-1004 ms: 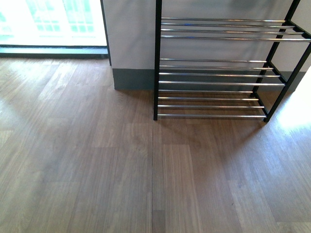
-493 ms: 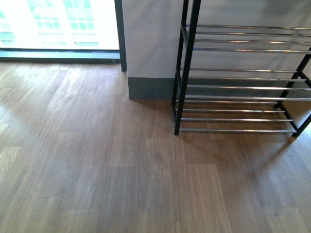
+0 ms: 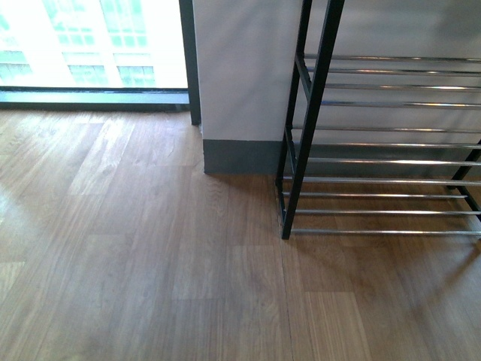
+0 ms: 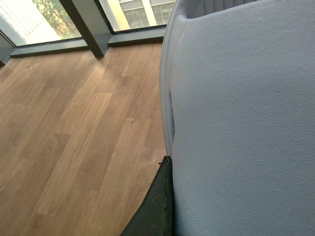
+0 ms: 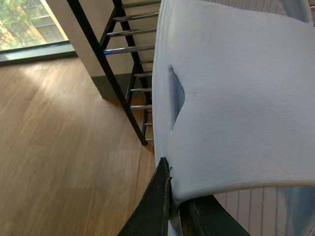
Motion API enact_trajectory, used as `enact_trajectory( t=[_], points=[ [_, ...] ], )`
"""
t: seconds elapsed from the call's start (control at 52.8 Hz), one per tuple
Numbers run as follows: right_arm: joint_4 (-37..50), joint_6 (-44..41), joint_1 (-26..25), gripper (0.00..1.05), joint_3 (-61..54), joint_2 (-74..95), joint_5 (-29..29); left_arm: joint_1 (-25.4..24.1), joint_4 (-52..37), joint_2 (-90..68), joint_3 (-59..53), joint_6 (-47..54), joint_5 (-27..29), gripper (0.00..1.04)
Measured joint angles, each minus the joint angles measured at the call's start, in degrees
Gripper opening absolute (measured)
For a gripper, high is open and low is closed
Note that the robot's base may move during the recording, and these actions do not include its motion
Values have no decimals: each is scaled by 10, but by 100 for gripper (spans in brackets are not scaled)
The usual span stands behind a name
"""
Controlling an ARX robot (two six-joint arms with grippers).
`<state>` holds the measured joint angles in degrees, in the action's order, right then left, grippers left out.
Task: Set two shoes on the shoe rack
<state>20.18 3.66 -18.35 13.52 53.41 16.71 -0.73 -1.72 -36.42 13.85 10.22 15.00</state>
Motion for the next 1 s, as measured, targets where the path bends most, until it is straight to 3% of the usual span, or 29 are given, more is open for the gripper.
enact_trajectory(
  t=[1.004],
  points=[
    [0,0,0,1,0,1,0,0,0,-1,0,0,0,2]
  ],
)
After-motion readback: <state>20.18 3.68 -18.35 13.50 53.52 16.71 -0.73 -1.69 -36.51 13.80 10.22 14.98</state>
